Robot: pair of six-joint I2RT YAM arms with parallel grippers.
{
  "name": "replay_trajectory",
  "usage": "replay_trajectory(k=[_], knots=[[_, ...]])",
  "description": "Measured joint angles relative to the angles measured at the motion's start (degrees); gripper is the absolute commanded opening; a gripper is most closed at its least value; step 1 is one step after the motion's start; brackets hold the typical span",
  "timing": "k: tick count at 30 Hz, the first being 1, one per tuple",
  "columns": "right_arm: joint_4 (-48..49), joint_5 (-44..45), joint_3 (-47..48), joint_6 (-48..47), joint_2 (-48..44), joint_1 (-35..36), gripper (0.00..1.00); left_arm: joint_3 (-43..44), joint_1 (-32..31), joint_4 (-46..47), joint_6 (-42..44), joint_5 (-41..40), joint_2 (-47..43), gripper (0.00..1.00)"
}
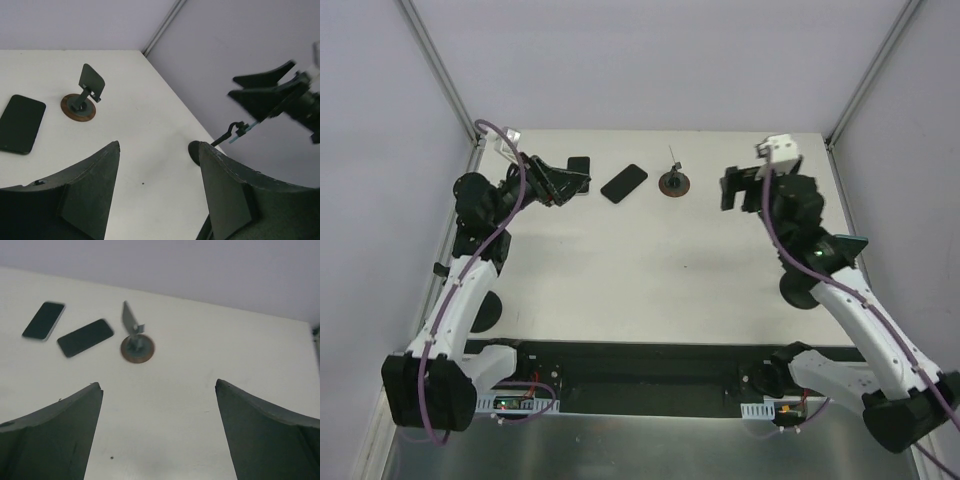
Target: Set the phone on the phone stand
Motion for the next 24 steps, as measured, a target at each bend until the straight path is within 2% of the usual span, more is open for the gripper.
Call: replay_trajectory(k=[3,4,8,12,16,21,24], knots=[[8.7,1.2,-6.1,-0.1,5.4,8.4,0.97,1.0,0.0,-10.8,0.0,-3.2,-6.8,0.72],[11.9,1.3,-7.3,0.0,8.5,10.8,0.97,1.9,0.0,-15.0,1.2,-4.9,-9.5,0.81],[23.5,1.2,-7.5,0.4,22.2,17.9,0.97,8.7,-0.1,-35.9,7.3,-16.1,-18.7,0.99],[32.2,-0.4,-7.7,0.4,31.1,23.4,0.97,16.7,0.0,-56.8,12.2,-33.5,-24.3,0.99],[39.4,-3.0,-9.9,0.8,31.6,26.6,0.97,22.7,0.0,-74.5,11.8,-48.8,-22.1,0.99],[45.4,-4.7,-13.7,1.4,30.7,27.0,0.97,30.9,0.1,-94.7,-1.1,-67.5,-11.7,0.99],[46.4,-4.6,-14.8,1.1,29.7,27.0,0.97,33.5,1.4,-99.6,-6.2,-71.3,-8.7,0.99]])
